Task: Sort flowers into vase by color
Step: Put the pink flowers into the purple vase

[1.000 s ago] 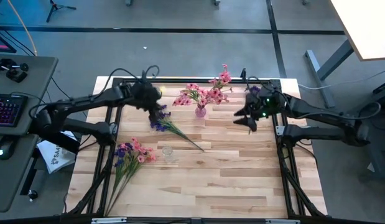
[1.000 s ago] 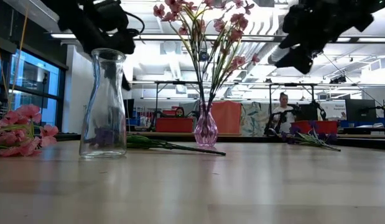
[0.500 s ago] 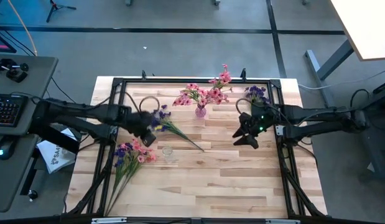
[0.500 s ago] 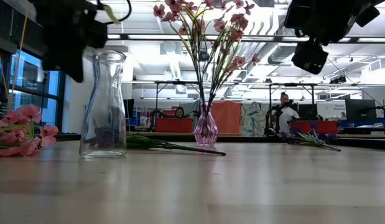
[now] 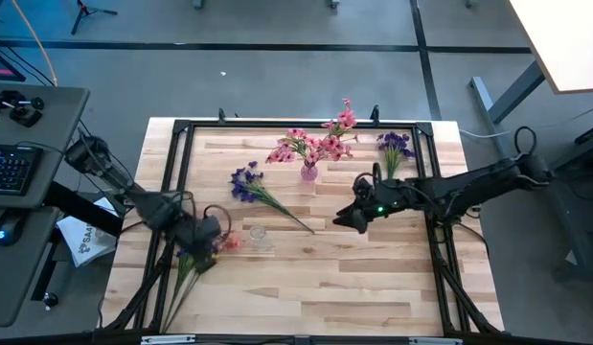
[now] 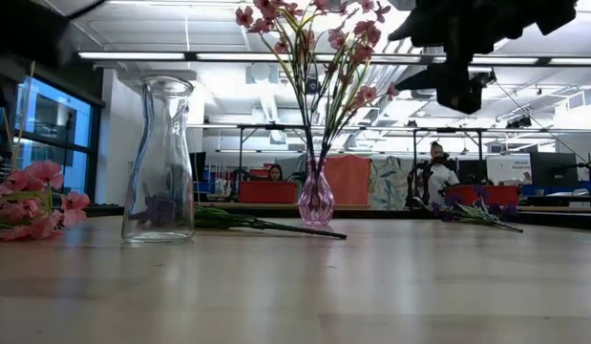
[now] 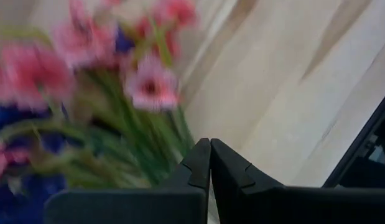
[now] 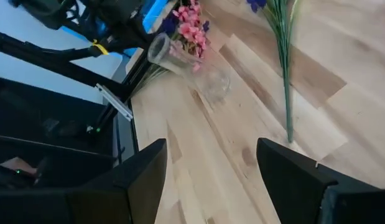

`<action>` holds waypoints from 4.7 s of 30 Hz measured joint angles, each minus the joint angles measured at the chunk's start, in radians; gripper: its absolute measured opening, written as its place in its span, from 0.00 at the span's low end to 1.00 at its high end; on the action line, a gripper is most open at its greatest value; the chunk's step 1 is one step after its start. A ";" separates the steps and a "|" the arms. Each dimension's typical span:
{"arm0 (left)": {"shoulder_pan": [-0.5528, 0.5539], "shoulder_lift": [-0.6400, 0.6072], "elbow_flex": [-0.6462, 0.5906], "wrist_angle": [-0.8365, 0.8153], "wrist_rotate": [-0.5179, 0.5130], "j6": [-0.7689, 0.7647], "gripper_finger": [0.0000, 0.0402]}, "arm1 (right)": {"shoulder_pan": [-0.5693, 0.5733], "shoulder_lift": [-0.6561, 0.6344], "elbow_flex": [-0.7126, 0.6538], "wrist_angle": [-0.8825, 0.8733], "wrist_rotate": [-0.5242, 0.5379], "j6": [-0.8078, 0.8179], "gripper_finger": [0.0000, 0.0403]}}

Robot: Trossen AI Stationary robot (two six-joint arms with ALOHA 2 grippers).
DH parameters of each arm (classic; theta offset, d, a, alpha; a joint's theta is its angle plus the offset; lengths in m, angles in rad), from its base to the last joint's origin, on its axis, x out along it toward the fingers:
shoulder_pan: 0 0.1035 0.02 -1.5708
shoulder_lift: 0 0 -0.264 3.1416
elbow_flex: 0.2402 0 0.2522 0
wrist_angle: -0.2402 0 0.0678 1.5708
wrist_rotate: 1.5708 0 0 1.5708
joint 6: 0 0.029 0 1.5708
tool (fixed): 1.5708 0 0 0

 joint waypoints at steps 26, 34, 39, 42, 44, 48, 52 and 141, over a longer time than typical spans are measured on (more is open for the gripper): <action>-0.398 0.415 0.272 0.234 0.120 -0.724 0.17 | 0.163 0.098 0.000 -0.133 -0.067 -0.188 0.60; -0.307 0.525 0.421 -0.205 0.118 -0.463 0.17 | 0.131 0.098 0.000 -0.137 -0.077 -0.251 0.60; -0.257 0.525 0.403 -0.233 0.094 -0.362 0.23 | 0.113 0.097 0.000 -0.137 -0.106 -0.234 0.60; -0.248 0.525 0.367 -0.216 0.108 -0.353 0.28 | 0.114 0.097 0.000 -0.137 -0.108 -0.228 0.60; -0.248 0.525 0.325 -0.170 0.138 -0.341 0.31 | 0.114 0.097 0.000 -0.137 -0.107 -0.227 0.60; -0.243 0.526 0.254 -0.095 0.200 -0.338 0.36 | 0.114 0.097 0.000 -0.137 -0.105 -0.227 0.60; -0.235 0.526 0.251 -0.111 0.200 -0.376 0.38 | 0.114 0.097 0.000 -0.137 -0.104 -0.227 0.60; 0.310 -0.044 0.162 1.284 -0.290 -0.155 0.00 | 0.142 0.525 1.217 -0.444 0.573 -1.708 0.60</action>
